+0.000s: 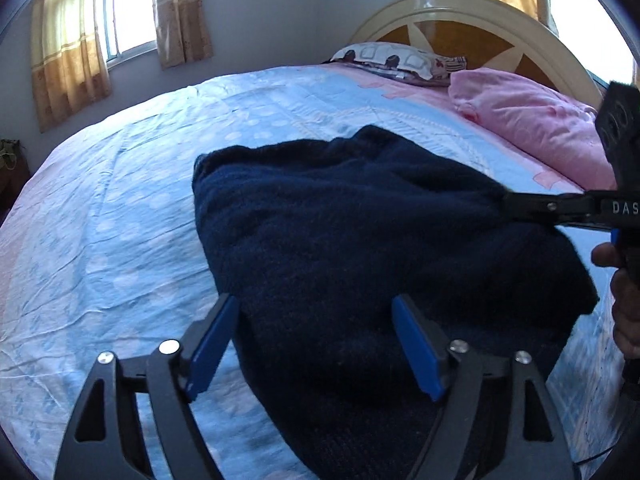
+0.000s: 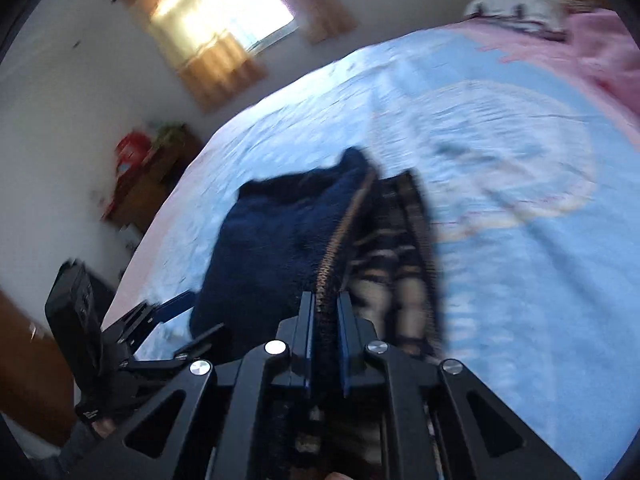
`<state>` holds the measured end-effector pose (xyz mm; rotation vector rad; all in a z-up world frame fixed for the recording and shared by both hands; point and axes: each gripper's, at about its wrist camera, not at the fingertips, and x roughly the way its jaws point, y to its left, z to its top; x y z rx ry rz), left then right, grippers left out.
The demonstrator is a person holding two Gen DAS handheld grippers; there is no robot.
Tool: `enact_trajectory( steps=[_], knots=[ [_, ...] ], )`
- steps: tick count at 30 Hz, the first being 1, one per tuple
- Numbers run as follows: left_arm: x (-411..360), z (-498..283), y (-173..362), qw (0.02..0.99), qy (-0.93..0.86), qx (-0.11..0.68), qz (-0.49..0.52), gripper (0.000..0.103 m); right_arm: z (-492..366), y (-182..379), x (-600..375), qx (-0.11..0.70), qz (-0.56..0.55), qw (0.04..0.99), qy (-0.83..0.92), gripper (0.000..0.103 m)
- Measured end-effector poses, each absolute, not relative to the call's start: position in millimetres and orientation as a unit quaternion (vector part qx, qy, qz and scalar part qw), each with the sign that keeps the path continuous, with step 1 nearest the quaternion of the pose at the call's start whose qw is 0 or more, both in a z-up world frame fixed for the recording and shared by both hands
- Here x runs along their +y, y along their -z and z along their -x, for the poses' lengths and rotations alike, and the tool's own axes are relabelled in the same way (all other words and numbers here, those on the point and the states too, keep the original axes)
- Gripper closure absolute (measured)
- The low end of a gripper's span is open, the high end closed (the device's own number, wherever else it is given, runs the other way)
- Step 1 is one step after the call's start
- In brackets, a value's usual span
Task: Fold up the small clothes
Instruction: 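Lift the side edge with both grippers and fold it over the sweater body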
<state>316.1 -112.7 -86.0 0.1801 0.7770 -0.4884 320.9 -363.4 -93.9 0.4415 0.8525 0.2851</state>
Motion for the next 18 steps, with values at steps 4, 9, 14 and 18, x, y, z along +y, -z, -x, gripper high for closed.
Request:
enact_trajectory(
  steps=[4, 9, 14, 18],
  knots=[
    [-120, -314, 100, 0.888, 0.246, 0.376, -0.094, 0.011, -311, 116, -392, 0.431, -0.231, 0.867, -0.096, 0.094],
    [-111, -316, 102, 0.888, 0.249, 0.382, -0.066, 0.010, -319, 115, -391, 0.437, -0.219, 0.862, -0.137, 0.081],
    [-107, -319, 107, 0.886, 0.248, 0.389, -0.045, 0.007, -341, 82, -385, 0.409, -0.151, 0.894, -0.105, 0.053],
    [-108, -317, 107, 0.889, 0.238, 0.390, -0.049, 0.005, -376, 63, -366, 0.394, -0.123, 0.898, -0.153, 0.053]
  ],
)
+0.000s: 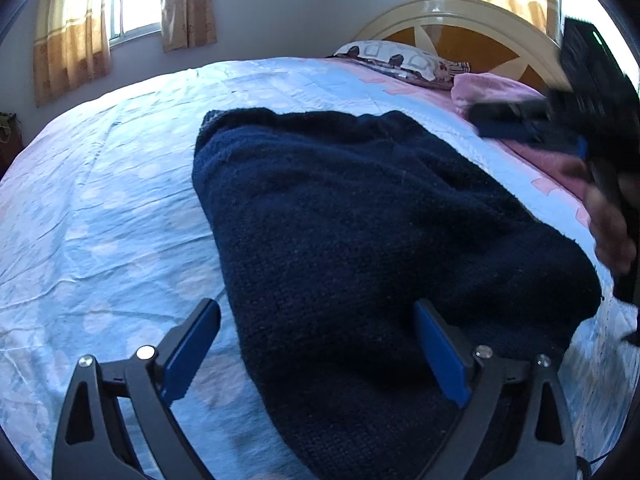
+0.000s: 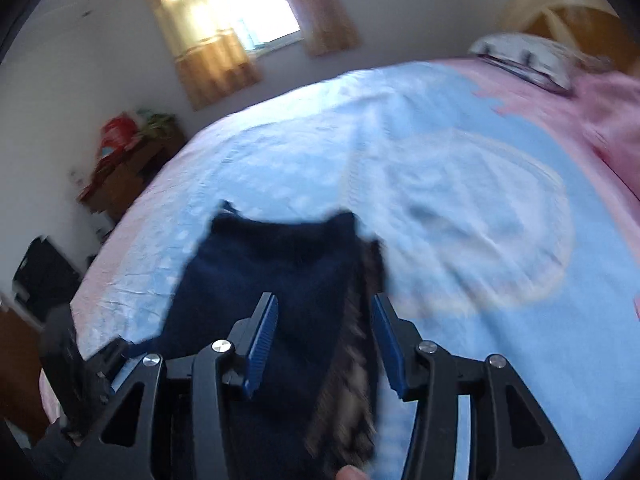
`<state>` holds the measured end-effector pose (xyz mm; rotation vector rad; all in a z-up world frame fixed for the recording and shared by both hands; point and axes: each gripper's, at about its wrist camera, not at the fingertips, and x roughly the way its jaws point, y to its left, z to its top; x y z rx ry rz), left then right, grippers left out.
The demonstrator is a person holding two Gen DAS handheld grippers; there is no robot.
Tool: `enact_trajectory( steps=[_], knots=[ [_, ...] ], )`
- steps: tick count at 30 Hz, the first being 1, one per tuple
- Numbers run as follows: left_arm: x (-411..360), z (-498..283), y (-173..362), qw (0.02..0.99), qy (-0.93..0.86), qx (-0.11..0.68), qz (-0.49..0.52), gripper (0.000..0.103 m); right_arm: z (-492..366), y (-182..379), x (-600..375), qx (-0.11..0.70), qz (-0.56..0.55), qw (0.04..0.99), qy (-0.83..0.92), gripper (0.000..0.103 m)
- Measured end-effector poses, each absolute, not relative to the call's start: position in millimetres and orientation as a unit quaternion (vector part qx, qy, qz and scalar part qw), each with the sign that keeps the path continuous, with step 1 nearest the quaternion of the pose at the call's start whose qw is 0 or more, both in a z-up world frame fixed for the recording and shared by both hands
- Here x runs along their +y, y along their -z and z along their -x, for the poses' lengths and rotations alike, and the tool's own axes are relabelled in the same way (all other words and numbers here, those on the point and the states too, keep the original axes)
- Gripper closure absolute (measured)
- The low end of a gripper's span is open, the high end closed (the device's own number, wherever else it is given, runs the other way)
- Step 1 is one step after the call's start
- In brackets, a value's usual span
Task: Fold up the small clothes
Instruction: 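Lift the side edge with both grippers and fold it over the sweater body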
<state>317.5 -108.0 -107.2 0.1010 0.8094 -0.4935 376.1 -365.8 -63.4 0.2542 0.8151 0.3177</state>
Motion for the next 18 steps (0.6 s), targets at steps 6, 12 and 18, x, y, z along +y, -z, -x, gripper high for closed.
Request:
enact_trajectory(
  steps=[6, 12, 18],
  knots=[
    [-105, -319, 111, 0.888, 0.226, 0.398, -0.047, 0.000, -425, 108, -332, 0.487, -0.100, 0.846, -0.191, 0.055],
    [-105, -317, 111, 0.884, 0.213, 0.413, -0.051, 0.000, -404, 105, -335, 0.472, -0.048, 0.865, -0.164, 0.055],
    [-105, -316, 114, 0.882, 0.208, 0.419, -0.051, 0.000, -326, 63, -332, 0.394, -0.036, 0.882, -0.255, 0.055]
  ],
)
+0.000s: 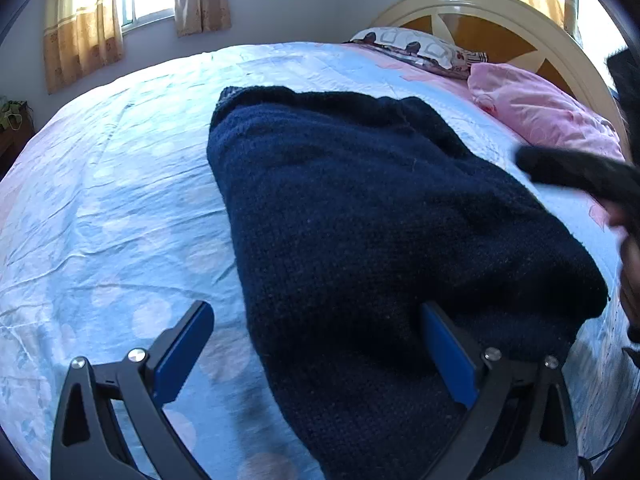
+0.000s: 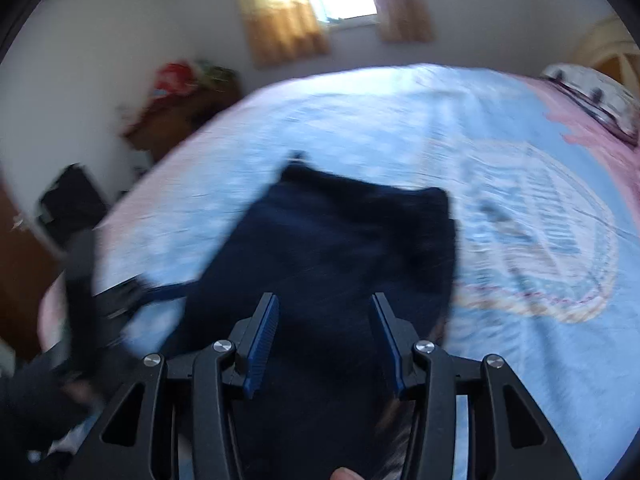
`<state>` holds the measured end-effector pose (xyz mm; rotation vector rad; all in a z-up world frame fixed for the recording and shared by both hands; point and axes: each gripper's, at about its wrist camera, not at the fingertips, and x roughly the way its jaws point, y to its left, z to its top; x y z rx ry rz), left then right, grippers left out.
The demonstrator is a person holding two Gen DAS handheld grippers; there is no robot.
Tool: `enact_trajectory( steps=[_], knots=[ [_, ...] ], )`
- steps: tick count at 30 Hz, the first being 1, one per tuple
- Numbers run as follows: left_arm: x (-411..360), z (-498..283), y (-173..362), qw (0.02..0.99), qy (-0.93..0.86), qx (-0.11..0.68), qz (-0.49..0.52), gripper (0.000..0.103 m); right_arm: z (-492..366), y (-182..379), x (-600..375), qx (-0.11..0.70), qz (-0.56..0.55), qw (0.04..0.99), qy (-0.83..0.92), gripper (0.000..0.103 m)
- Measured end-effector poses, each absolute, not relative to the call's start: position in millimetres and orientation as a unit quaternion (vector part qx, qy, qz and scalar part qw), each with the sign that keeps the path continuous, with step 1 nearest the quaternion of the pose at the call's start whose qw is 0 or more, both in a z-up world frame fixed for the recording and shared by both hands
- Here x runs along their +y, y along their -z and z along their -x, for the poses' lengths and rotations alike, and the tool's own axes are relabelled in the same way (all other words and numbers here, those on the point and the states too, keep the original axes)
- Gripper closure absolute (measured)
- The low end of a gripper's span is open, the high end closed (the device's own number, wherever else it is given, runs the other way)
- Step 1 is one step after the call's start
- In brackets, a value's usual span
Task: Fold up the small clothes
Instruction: 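Lift the side edge with both grippers and fold it over the sweater body, then lay the folded side down and open both grippers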
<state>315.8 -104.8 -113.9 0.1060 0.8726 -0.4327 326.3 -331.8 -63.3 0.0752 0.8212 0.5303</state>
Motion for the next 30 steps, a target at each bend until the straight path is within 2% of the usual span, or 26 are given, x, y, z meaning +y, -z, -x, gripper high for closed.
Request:
enact_trajectory(
  steps=[8, 15, 22, 30],
  knots=[
    [-107, -317, 116, 0.880, 0.210, 0.424, -0.049, 0.000, -281, 99, -312, 0.427, 0.040, 0.868, -0.249, 0.055],
    [-106, -319, 120, 0.875, 0.217, 0.431, -0.043, 0.000, -277, 124, -342, 0.416, -0.043, 0.868, -0.268, 0.057],
    [-105, -316, 117, 0.875, 0.212, 0.432, -0.049, 0.000, -275, 118, -335, 0.428, -0.022, 0.867, -0.254, 0.058],
    [-97, -314, 106, 0.882, 0.198, 0.424, -0.060, 0.000, -288, 98, -348, 0.443, -0.051, 0.853, -0.270, 0.056]
  ],
)
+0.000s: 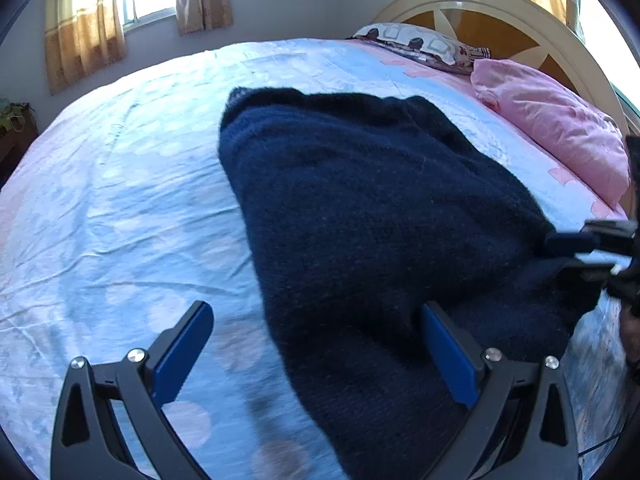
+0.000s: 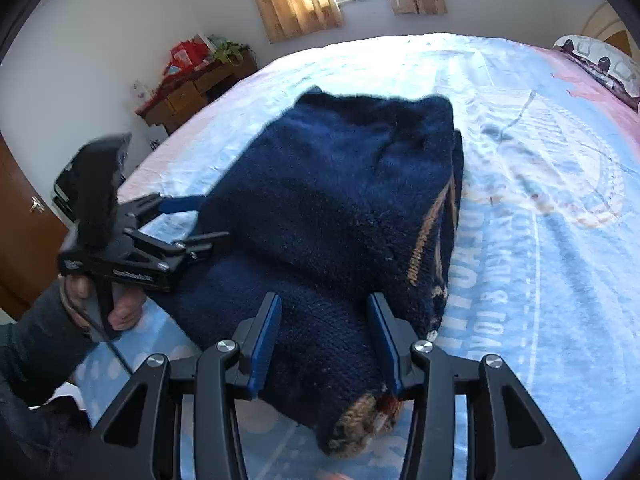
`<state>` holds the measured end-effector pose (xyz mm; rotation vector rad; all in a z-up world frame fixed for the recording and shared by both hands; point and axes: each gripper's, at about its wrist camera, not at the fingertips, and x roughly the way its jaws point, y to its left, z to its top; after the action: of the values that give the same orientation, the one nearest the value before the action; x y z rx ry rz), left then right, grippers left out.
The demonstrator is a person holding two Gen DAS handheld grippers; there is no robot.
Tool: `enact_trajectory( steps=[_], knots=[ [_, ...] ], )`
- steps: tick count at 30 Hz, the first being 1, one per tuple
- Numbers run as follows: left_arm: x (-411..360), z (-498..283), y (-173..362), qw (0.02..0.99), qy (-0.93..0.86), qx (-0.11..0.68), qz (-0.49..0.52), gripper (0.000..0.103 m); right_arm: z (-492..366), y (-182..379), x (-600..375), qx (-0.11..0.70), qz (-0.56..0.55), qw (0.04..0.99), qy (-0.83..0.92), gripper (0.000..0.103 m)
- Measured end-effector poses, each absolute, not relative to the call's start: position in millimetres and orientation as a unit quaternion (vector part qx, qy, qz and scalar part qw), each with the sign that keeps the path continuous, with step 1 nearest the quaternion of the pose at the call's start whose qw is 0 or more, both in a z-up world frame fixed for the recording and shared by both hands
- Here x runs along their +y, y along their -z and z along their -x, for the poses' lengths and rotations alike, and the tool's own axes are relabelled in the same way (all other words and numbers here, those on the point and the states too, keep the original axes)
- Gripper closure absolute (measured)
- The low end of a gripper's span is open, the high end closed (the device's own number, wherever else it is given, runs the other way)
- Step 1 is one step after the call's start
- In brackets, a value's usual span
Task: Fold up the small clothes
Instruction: 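Lay the folded side down and open both grippers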
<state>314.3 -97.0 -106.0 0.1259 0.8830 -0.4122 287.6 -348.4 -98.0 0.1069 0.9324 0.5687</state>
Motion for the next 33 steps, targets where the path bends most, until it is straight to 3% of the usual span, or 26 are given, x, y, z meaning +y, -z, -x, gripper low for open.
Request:
enact_trajectory(
  steps=[3, 5, 6, 15, 23, 25, 26, 28, 31, 33],
  knots=[
    [-90, -319, 105, 0.881, 0.197, 0.428, -0.041, 0.000, -290, 81, -359, 0.417, -0.061, 0.864, -0.275, 0.049],
    [-91, -324, 109, 0.875, 0.203, 0.439, -0.030, 0.000, -302, 73, -370, 0.405, -0.078, 0.873, -0.261, 0.029],
    [-92, -325, 110, 0.872, 0.206, 0.444, -0.025, 0.000, -312, 71, -377, 0.399, -0.098, 0.876, -0.254, 0.026],
    [-98, -334, 122, 0.849, 0.230, 0.475, 0.004, 0.000, -417, 113, -396, 0.443, -0.180, 0.850, -0.220, 0.026],
    [-105, -343, 126, 0.834, 0.258, 0.486, 0.032, 0.000, -462, 154, -398, 0.469, -0.238, 0.815, -0.245, 0.026],
    [-109, -343, 125, 0.832, 0.270, 0.484, 0.035, 0.008, -467, 156, -397, 0.467, -0.251, 0.808, -0.257, 0.026],
    [-111, -341, 123, 0.829, 0.278, 0.484, 0.038, 0.015, -471, 157, -396, 0.469, -0.256, 0.804, -0.261, 0.030],
    [-112, -341, 121, 0.830, 0.277, 0.481, 0.041, 0.019, -473, 157, -388, 0.475, -0.248, 0.800, -0.270, 0.037],
    [-110, -335, 116, 0.839, 0.274, 0.468, 0.039, 0.036, -473, 157, -384, 0.485, -0.259, 0.790, -0.272, 0.053],
    [-109, -329, 110, 0.847, 0.270, 0.456, 0.034, 0.052, -468, 154, -386, 0.477, -0.266, 0.794, -0.267, 0.057]
  ],
)
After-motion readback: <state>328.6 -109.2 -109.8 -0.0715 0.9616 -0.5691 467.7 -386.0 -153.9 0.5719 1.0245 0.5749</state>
